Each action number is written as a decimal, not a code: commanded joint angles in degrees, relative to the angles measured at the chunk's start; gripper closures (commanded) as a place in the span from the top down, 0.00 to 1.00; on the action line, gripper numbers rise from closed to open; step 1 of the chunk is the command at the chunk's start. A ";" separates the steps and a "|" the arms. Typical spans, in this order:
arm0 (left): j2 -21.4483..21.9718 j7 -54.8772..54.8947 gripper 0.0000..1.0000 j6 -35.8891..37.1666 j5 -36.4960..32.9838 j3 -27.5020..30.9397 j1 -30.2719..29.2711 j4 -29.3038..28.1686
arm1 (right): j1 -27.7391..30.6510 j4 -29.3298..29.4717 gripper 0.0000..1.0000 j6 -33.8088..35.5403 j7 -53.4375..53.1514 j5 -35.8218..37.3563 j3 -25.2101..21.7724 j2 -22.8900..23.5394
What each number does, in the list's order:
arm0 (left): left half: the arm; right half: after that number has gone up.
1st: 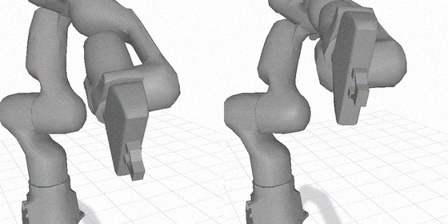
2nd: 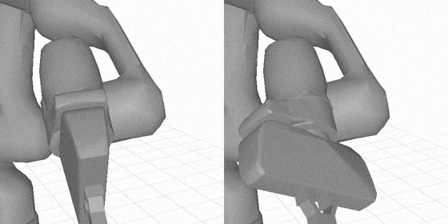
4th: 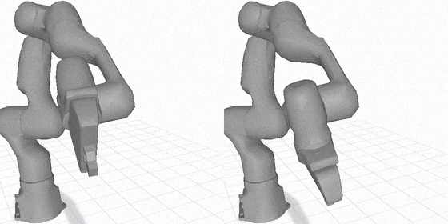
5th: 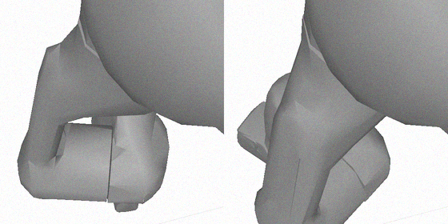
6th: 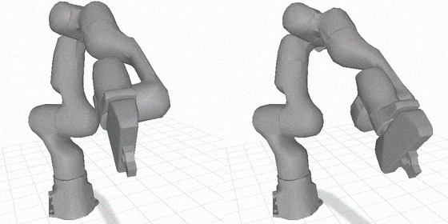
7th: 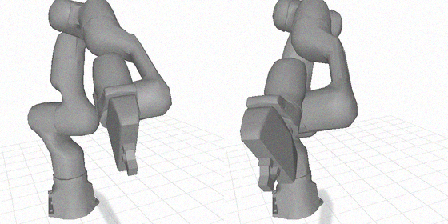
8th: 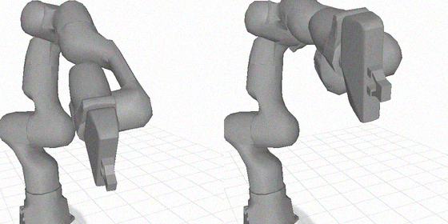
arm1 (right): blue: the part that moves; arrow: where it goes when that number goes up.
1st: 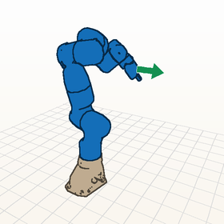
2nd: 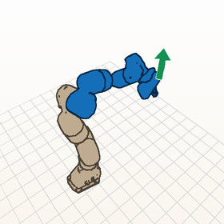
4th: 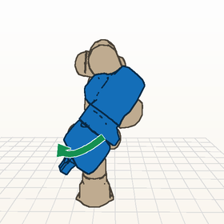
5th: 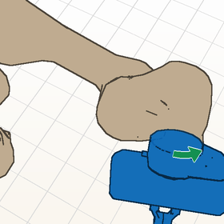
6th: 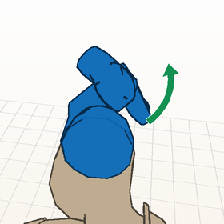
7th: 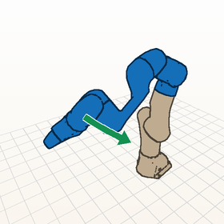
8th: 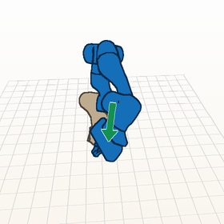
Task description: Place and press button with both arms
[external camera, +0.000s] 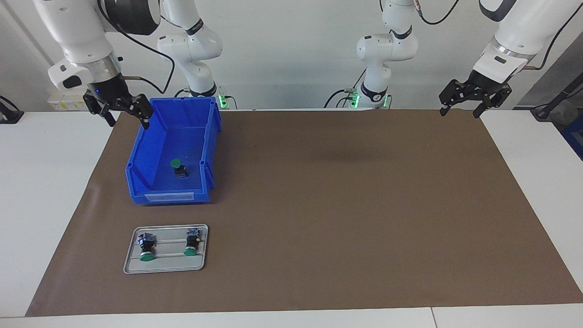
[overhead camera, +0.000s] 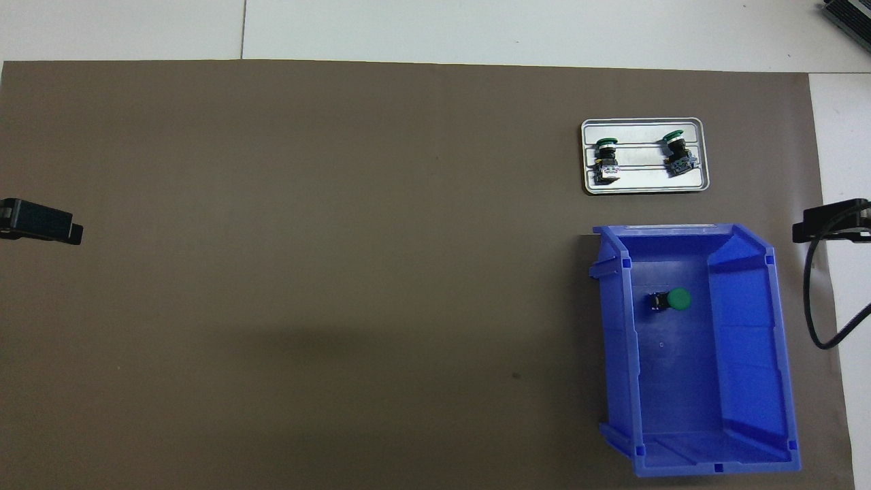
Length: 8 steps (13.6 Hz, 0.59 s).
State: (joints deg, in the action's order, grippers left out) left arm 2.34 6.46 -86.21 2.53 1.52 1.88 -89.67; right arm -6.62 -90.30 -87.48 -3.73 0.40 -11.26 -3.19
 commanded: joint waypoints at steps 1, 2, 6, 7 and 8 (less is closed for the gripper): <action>1.53 -0.66 1.00 0.25 -0.86 -0.38 -0.47 -1.56 | 1.26 4.62 1.00 2.49 0.29 -1.54 0.27 3.89; 1.53 -0.66 1.00 0.25 -0.86 -0.38 -0.47 -1.56 | 0.91 4.52 1.00 2.40 1.17 -0.76 0.19 3.63; 1.53 -0.66 1.00 0.25 -0.86 -0.38 -0.47 -1.56 | 0.03 4.70 1.00 2.06 5.31 -0.04 0.98 3.63; 1.53 -0.66 1.00 0.25 -0.86 -0.38 -0.47 -1.56 | 0.12 4.61 1.00 1.88 5.48 -0.05 0.89 3.54; 1.53 -0.66 1.00 0.25 -0.86 -0.38 -0.47 -1.56 | 0.21 4.61 1.00 2.05 5.57 -0.13 0.89 3.45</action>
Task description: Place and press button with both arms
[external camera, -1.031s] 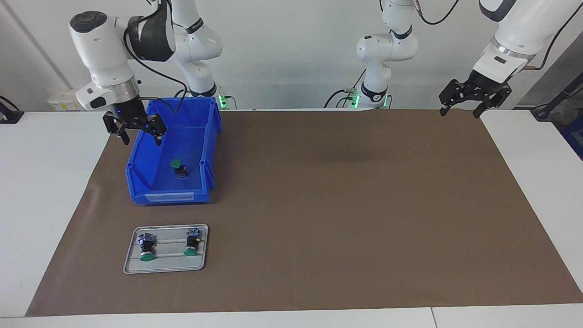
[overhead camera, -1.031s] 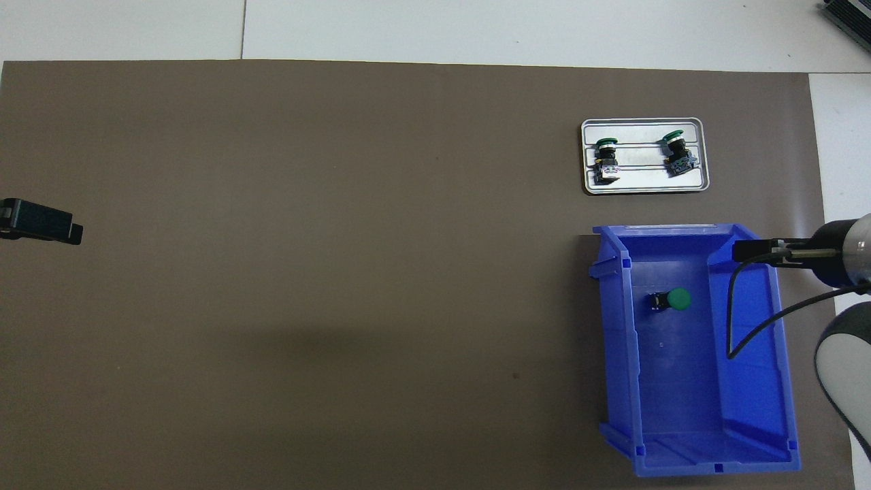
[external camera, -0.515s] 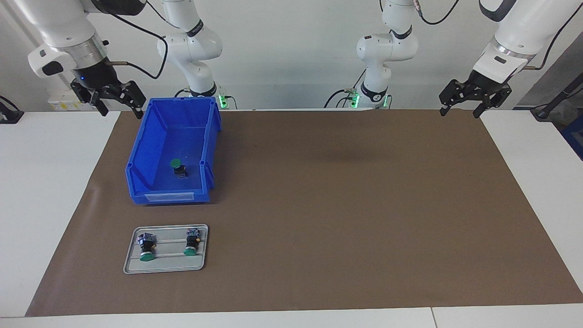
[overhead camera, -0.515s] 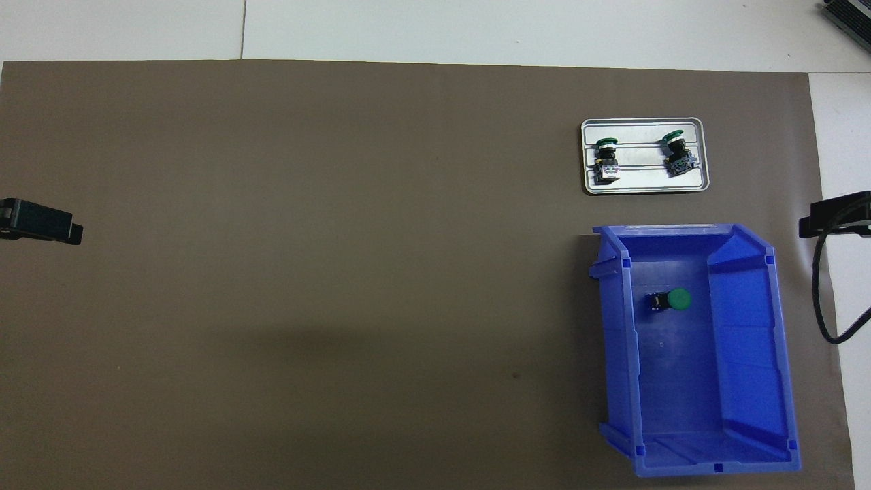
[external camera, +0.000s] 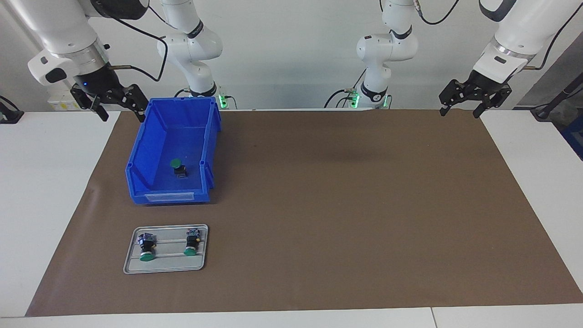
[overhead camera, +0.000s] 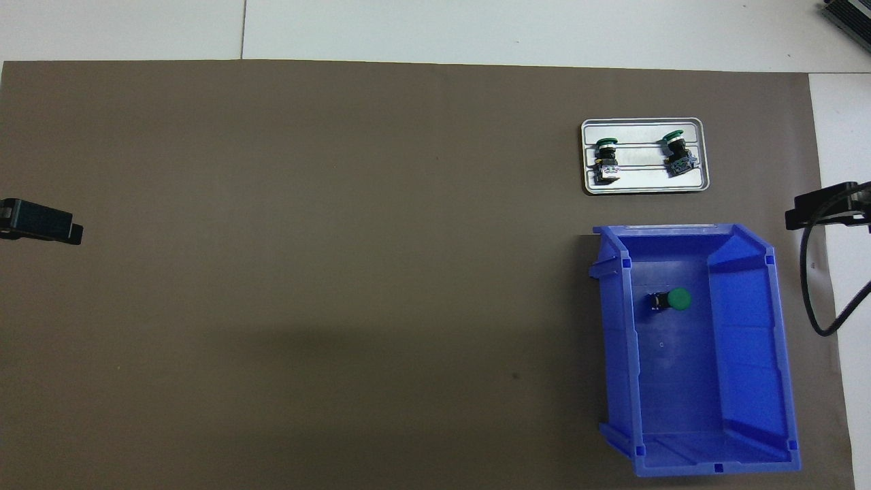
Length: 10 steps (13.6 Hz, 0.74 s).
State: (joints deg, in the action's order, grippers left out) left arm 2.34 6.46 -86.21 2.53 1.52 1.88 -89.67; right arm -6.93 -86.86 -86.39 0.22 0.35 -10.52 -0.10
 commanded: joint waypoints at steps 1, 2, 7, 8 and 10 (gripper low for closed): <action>1.53 -0.66 1.00 0.25 -0.86 -0.38 -0.47 -1.56 | 0.69 1.08 1.00 0.96 1.62 -0.09 0.15 0.37; 1.53 -0.66 1.00 0.25 -0.86 -0.38 -0.47 -1.56 | 0.60 1.07 1.00 0.96 1.62 -0.09 0.15 0.37; 1.53 -0.66 1.00 0.16 -0.86 -0.38 -0.47 -1.56 | 5.85 0.90 1.00 1.23 1.01 -0.44 5.13 0.19; 1.53 -0.66 1.00 0.25 -0.86 -0.38 -0.47 -1.47 | 5.79 0.90 1.00 1.40 0.92 -0.44 5.42 0.19; 1.53 -0.66 1.00 0.25 -0.86 -0.38 -0.47 -1.47 | 5.17 0.81 1.00 1.32 0.83 -0.35 5.33 0.19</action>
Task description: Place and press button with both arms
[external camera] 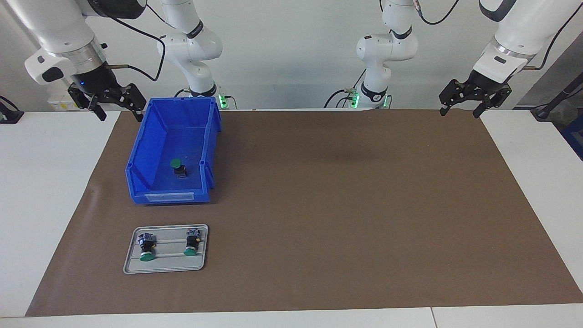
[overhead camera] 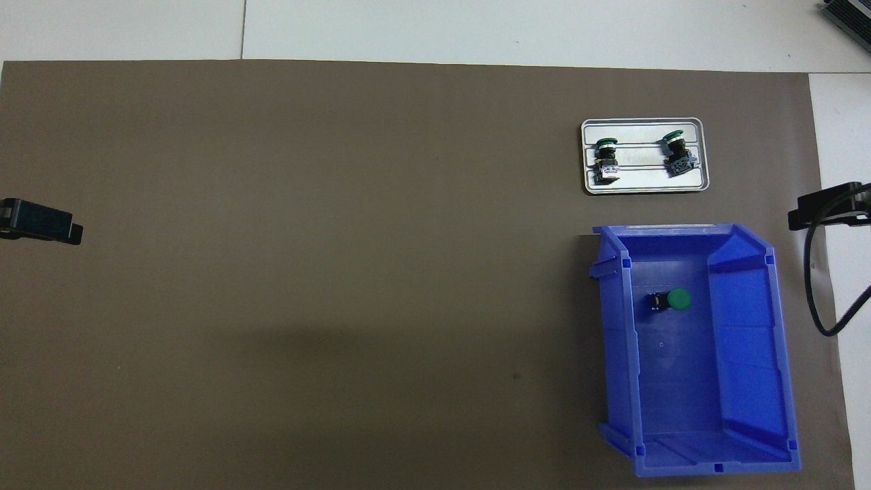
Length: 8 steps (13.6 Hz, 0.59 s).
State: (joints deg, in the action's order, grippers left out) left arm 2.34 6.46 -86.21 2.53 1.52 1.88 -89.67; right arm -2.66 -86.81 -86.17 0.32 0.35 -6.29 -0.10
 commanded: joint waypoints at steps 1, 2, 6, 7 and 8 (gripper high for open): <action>1.53 -0.65 1.00 0.25 -0.86 -0.38 -0.47 -1.56 | 1.08 0.77 1.00 1.18 0.73 -0.27 1.11 0.19; 1.53 -0.65 1.00 0.25 -0.86 -0.38 -0.47 -1.56 | 1.16 0.24 1.00 0.66 0.73 -0.26 1.20 0.10; 1.53 -0.65 1.00 0.25 -0.86 -0.38 -0.47 -1.56 | 0.55 -1.17 1.00 0.74 -3.21 -0.26 1.72 -0.78; 1.53 -0.65 1.00 0.25 -0.86 -0.38 -0.47 -1.56 | 0.46 -1.34 1.00 0.39 -3.14 -0.09 1.81 -0.86; 1.53 -0.65 1.00 0.25 -0.86 -0.38 -0.47 -1.47 | 0.46 -1.43 1.00 0.39 -2.96 0.00 1.81 -0.86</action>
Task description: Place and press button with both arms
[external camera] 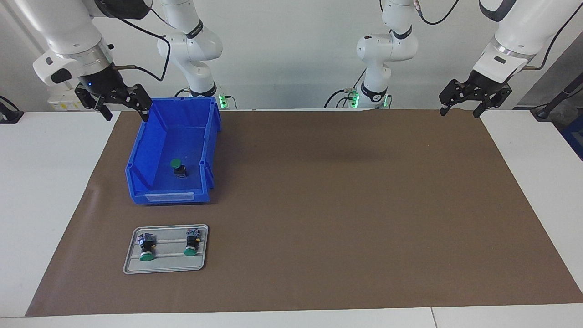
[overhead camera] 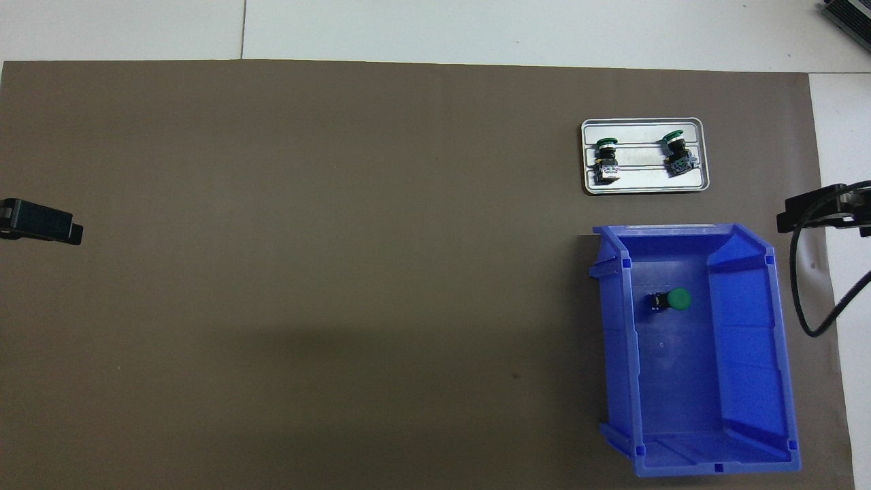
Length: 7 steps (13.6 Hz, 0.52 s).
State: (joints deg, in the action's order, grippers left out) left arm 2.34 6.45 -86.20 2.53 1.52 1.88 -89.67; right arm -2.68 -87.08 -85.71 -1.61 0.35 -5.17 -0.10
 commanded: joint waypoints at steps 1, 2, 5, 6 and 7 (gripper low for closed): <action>1.53 -0.65 1.00 0.25 -0.86 -0.38 -0.39 -1.47 | 0.49 -1.08 1.00 0.19 -0.76 0.17 0.78 -0.86; 1.53 -0.65 1.00 0.25 -0.86 -0.38 -0.47 -1.47 | 0.49 -1.08 1.00 0.46 -0.41 0.26 0.78 -0.86; 1.53 -0.65 1.00 0.25 -0.86 -0.38 -0.39 -1.56 | 0.57 -0.82 1.00 1.42 -0.32 0.00 0.86 -0.86; 1.53 -0.65 1.00 0.25 -0.86 -0.38 -0.47 -1.56 | 0.57 -0.90 1.00 1.60 -0.50 0.00 0.86 -0.95; 1.53 -0.65 1.00 0.25 -0.86 -0.38 -0.47 -1.47 | 0.57 -0.90 1.00 1.51 -0.76 0.00 0.86 -1.12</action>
State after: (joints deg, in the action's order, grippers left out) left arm 2.34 6.45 -86.20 2.53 1.52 1.88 -89.67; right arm -2.68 -87.13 -84.92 -1.70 0.35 -4.97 -0.12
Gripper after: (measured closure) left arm 0.000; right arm 0.000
